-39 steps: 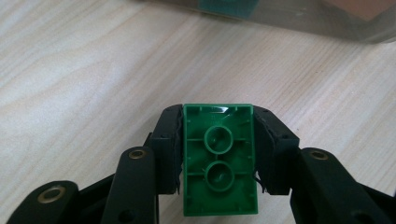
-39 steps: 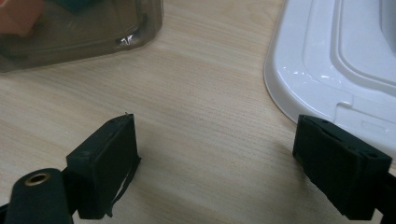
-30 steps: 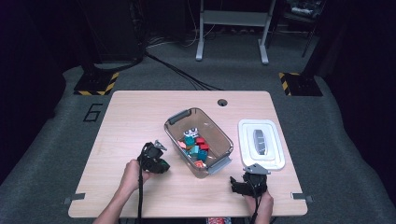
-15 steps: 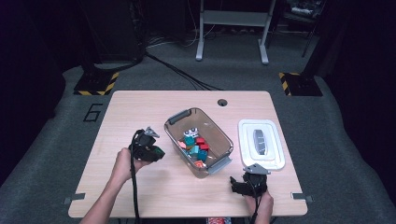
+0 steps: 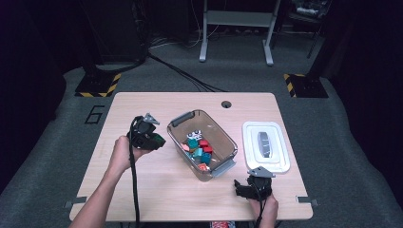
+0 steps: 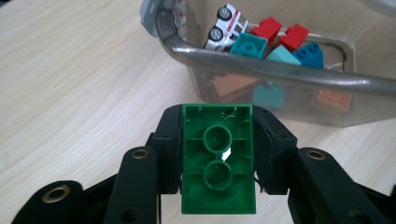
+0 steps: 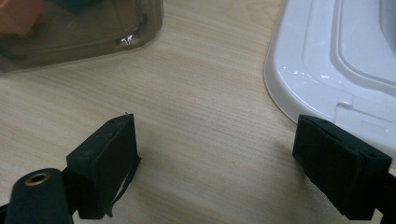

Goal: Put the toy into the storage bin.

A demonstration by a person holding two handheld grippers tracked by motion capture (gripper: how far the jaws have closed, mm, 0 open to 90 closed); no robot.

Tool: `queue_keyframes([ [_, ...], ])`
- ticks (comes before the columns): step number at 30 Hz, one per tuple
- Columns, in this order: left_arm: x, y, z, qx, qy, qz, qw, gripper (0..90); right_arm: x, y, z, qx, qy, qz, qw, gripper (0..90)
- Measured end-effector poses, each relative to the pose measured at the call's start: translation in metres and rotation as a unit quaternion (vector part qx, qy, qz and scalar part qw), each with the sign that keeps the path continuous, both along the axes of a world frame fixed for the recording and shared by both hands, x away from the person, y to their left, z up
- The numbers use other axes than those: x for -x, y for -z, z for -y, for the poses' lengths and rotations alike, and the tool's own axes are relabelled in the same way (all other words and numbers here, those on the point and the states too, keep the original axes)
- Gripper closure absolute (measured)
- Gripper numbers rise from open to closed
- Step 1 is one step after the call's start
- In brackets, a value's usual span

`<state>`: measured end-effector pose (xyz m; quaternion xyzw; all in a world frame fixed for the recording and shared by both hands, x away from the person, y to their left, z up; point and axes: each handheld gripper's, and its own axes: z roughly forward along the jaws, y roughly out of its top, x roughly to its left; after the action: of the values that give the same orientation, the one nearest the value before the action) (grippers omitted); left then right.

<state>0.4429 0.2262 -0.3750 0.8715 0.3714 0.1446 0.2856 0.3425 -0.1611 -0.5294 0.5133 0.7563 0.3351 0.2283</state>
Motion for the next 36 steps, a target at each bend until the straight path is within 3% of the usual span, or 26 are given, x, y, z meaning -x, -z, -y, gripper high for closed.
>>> queue_keyframes([
  [11,-0.010,-0.020,0.012,0.005,0.010,0.010,0.9999,58.8,0.000,0.000,0.000,0.000,0.000,0.000,1.0000,13.0],
  [22,-0.018,-0.029,0.043,0.016,0.041,0.002,0.9990,58.8,0.000,0.000,0.000,0.000,0.000,0.000,1.0000,13.0],
  [27,-0.019,-0.029,0.057,0.020,0.055,-0.001,0.9983,58.8,0.000,0.000,0.000,0.000,0.000,0.000,1.0000,13.0],
  [36,-0.014,-0.012,0.085,0.012,0.089,-0.018,0.9958,58.8,0.000,0.000,0.000,0.000,0.000,0.000,1.0000,13.0],
])
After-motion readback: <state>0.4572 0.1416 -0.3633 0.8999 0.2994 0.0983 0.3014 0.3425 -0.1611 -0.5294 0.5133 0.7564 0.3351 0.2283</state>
